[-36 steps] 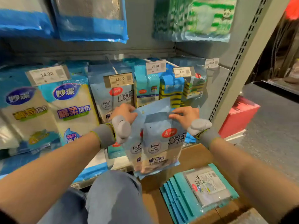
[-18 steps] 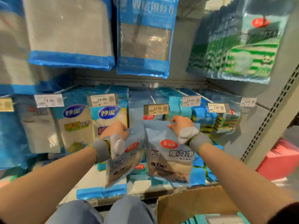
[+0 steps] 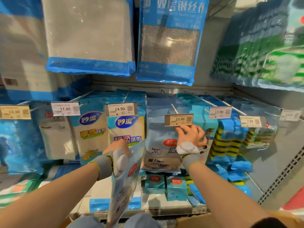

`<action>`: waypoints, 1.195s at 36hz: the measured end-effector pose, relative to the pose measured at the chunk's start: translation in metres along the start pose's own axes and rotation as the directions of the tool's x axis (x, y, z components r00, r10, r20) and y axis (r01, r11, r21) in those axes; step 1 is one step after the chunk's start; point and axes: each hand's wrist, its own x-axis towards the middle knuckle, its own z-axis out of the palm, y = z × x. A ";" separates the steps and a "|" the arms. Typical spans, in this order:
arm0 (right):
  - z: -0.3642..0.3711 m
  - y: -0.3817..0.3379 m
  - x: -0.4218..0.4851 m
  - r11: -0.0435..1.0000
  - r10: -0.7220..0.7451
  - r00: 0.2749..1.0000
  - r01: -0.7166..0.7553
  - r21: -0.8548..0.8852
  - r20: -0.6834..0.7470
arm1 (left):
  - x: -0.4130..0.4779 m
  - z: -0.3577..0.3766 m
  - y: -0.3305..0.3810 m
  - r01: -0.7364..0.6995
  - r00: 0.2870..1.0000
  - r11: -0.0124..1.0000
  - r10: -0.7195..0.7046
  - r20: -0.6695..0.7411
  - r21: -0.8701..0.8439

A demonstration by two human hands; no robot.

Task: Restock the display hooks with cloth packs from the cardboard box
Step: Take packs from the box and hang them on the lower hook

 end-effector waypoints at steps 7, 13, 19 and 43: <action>0.026 -0.002 -0.003 0.982 0.079 0.980 -0.045 0.181 -0.181 | 0.017 -0.001 -0.017 0.024 1.000 0.999 -0.024 -0.013 -0.042; 0.035 0.003 0.002 0.956 0.083 0.964 -0.004 0.294 -0.255 | 0.023 0.004 -0.021 0.061 0.998 0.998 -0.061 0.002 -0.025; 0.037 0.001 0.001 0.936 0.119 0.960 -0.024 0.351 -0.252 | 0.029 0.009 -0.020 0.084 0.996 0.996 -0.084 -0.002 -0.036; 0.041 0.003 0.019 0.889 0.155 0.985 -0.173 0.424 0.077 | 0.034 0.013 -0.016 0.041 0.999 0.999 -0.041 -0.024 -0.018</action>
